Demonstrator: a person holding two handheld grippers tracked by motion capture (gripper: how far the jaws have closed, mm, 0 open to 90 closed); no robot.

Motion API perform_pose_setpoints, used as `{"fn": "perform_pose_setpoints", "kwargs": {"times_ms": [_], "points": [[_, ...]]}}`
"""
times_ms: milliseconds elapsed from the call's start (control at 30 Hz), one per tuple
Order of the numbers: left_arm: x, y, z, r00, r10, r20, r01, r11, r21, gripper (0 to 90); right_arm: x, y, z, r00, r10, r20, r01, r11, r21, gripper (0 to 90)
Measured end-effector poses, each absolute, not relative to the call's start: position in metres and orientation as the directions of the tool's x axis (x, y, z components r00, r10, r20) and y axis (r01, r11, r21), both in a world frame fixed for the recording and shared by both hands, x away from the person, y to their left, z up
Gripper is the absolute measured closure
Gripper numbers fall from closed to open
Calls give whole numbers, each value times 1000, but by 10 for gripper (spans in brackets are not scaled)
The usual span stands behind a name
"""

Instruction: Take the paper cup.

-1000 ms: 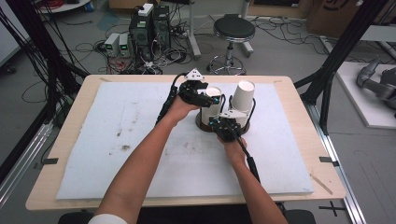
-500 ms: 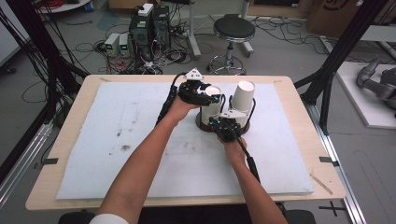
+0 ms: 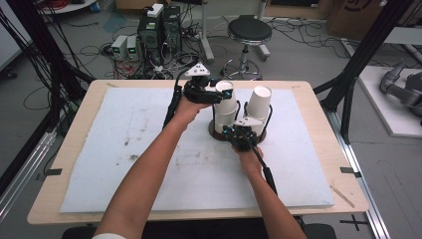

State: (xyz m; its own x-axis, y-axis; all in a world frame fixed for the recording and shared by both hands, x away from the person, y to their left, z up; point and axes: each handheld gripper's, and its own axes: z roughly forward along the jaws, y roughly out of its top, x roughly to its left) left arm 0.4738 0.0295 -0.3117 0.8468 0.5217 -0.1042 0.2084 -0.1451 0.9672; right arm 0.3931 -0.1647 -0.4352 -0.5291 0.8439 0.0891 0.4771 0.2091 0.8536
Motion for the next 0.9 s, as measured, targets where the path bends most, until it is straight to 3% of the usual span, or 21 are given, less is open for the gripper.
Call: {"fn": "perform_pose_setpoints", "kwargs": {"times_ms": [367, 667, 900], "points": [[458, 46, -288, 853, 509, -117, 192, -96, 977, 356, 387, -166, -427, -568, 819, 85, 445, 219, 868, 854], [436, 67, -271, 866, 491, -95, 164, -98, 982, 356, 375, -181, -409, -629, 770, 108, 422, 222, 879, 577], [412, 82, -285, 875, 479, -70, 159, -148, 976, 356, 361, -204, -399, -726, 682, 84, 363, 277, 890, 376]]}}
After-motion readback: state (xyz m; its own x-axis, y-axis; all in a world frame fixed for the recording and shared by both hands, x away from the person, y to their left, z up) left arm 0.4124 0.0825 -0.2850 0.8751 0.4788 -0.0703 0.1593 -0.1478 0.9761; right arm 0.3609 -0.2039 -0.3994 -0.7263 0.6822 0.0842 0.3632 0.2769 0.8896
